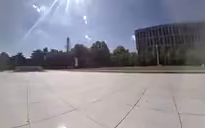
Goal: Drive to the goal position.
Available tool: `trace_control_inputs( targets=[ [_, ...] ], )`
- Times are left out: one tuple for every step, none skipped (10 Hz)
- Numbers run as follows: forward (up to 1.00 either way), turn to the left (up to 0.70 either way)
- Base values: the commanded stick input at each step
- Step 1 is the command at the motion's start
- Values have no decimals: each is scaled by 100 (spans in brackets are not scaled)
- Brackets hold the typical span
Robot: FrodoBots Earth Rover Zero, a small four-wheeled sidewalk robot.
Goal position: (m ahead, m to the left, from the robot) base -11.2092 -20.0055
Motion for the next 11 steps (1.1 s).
trace_control_inputs(
  targets=[
    [70, -32],
    [70, -32],
    [70, -32],
    [70, -32],
    [70, -32],
    [70, -32],
    [70, -32],
    [70, -32],
    [70, -32],
    [70, -32],
    [70, -32]
  ],
)
